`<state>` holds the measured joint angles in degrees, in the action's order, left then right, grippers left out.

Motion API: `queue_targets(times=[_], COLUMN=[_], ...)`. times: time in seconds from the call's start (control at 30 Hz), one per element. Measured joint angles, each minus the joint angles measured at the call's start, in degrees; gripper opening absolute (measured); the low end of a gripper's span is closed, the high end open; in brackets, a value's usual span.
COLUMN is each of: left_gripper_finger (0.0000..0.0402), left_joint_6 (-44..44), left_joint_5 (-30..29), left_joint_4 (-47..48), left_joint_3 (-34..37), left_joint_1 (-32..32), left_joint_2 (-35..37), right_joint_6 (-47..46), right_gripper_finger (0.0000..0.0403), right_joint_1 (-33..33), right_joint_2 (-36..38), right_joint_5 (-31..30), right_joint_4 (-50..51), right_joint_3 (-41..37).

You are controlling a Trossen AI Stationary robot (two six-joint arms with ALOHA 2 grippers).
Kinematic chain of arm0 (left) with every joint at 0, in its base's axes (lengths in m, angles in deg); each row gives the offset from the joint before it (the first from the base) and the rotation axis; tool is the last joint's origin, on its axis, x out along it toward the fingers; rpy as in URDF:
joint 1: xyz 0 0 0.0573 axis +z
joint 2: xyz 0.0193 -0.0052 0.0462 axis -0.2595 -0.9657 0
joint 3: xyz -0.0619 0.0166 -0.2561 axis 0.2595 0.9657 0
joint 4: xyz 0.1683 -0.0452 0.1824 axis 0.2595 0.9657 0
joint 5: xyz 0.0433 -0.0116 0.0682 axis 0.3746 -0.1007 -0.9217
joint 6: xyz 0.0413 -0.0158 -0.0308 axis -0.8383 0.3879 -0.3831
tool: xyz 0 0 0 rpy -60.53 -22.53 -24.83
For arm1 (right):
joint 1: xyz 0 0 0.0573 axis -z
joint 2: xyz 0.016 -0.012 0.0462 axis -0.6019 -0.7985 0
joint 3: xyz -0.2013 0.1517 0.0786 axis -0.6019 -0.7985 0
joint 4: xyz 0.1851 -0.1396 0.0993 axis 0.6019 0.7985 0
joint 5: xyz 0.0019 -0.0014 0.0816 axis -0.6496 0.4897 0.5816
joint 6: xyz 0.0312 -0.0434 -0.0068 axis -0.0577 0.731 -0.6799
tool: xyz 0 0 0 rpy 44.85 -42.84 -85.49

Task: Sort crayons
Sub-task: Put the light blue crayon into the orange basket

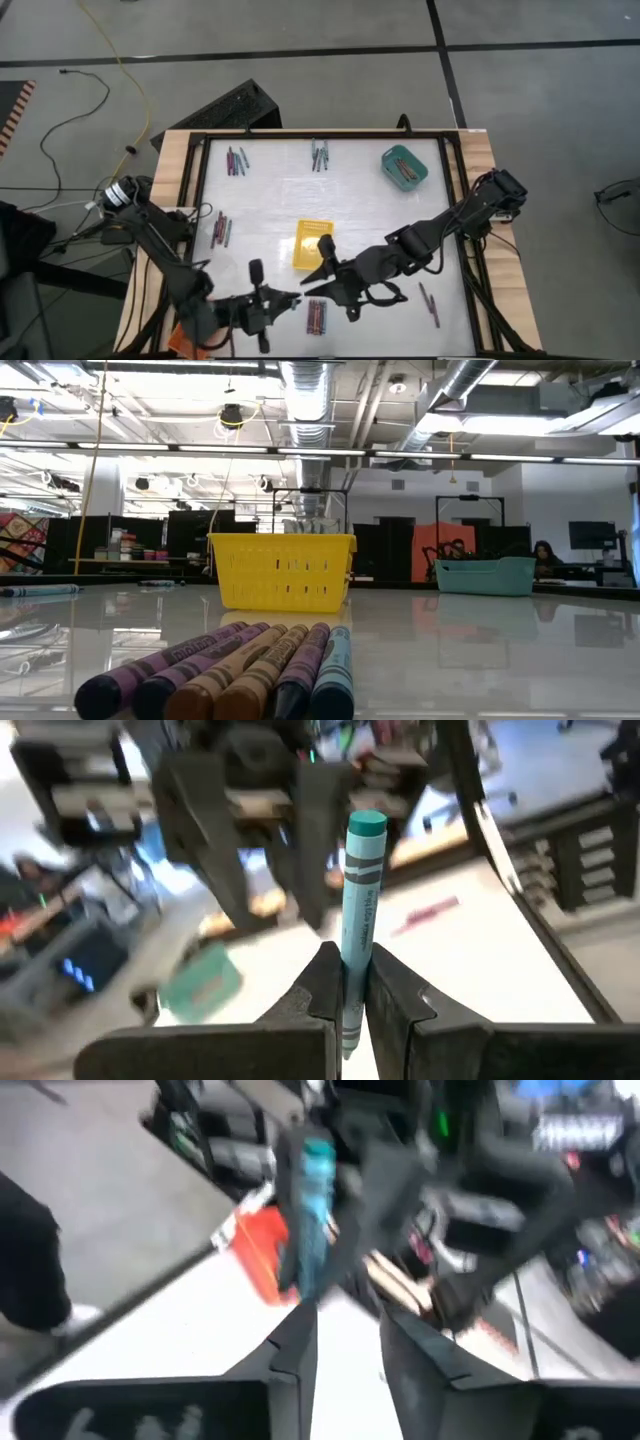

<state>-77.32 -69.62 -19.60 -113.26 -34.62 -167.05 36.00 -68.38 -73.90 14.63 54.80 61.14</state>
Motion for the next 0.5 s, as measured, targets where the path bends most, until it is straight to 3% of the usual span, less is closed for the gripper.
queue_targets(times=[0.13,0.2,0.3,0.5], left_gripper_finger=[0.0007,0.0007,0.0007,0.0007], left_joint_6=[24.5,40.22,61.81,92.3], left_joint_5=[-0.49,2.78,12.2,32.36], left_joint_4=[25.24,38.89,55.47,71.43], left_joint_3=[-5.98,-9.0,-11.68,-11.2], left_joint_1=[-3.08,-4.05,-5.29,-8.57], left_joint_2=[0.0,0.02,0.02,0.04], right_joint_6=[-2.56,-3.92,-6.13,-9.55], right_gripper_finger=[0.0133,0.0134,0.0132,0.0132], right_joint_1=[-0.03,0.1,0.46,1.19], right_joint_2=[0.0,0.0,0.01,0.01], right_joint_5=[-1.32,-1.3,-1.29,-1.23], right_joint_4=[5.4,8.09,11.84,17.34], right_joint_3=[0.0,0.0,0.0,0.0])
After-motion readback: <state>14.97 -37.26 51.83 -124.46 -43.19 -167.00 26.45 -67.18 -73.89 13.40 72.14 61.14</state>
